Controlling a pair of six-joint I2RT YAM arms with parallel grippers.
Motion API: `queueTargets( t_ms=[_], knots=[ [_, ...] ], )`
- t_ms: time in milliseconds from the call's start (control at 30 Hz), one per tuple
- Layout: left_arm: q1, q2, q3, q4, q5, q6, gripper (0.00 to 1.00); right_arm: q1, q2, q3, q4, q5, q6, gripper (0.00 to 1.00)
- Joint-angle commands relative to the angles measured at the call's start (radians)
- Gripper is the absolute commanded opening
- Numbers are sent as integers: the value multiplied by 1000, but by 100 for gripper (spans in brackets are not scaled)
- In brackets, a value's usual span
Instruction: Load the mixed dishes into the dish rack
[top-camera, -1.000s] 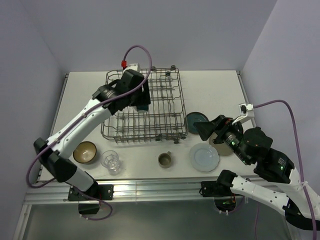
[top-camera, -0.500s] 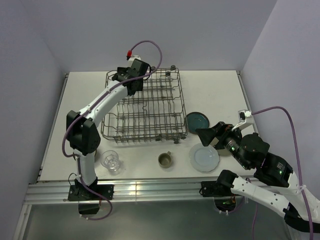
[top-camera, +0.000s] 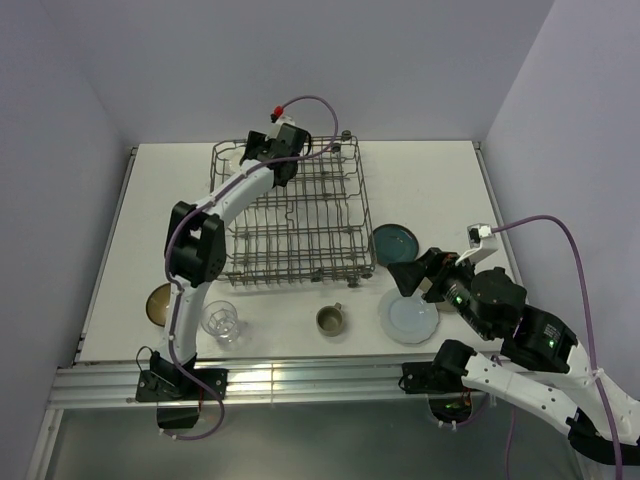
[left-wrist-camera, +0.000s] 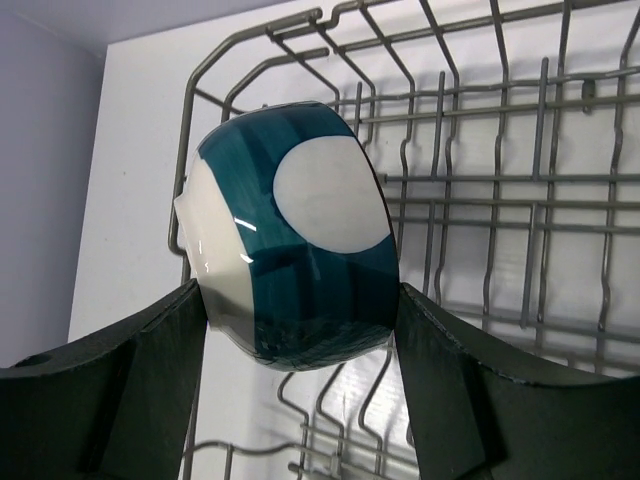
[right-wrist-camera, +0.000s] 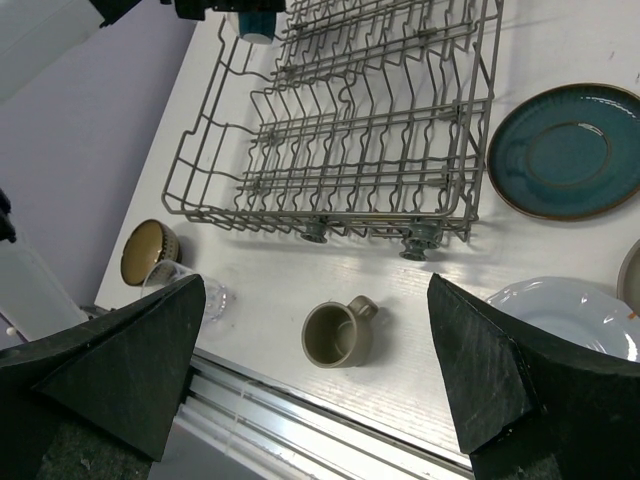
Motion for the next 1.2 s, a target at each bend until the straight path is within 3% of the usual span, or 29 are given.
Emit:
queueTargets(
  t_ms=[0, 600, 700, 733, 833, 900, 933, 1167],
  knots=[
    [15, 9, 94, 105, -77, 90, 0, -5, -7, -1, 17, 17, 0, 100],
    [38, 193, 211, 67, -41, 104, 0, -5, -3, 9, 3, 30, 2, 100],
    [42, 207, 221, 57, -36, 92, 34, -6, 5, 9, 0, 21, 2, 100],
    [45, 209, 220, 55, -24, 87, 55, -5, 8, 9, 2, 20, 5, 100],
    [50, 207, 221, 38, -15, 63, 78, -5, 7, 6, 0, 15, 8, 100],
    [52, 196, 218, 37, -1, 47, 87, -6, 5, 4, -1, 14, 10, 100],
    [55, 186, 218, 35, 5, 43, 99, -5, 5, 3, -1, 15, 10, 100],
    [55, 106, 214, -9, 25, 1, 99, -6, 13, 18, -15, 14, 8, 100]
  ],
)
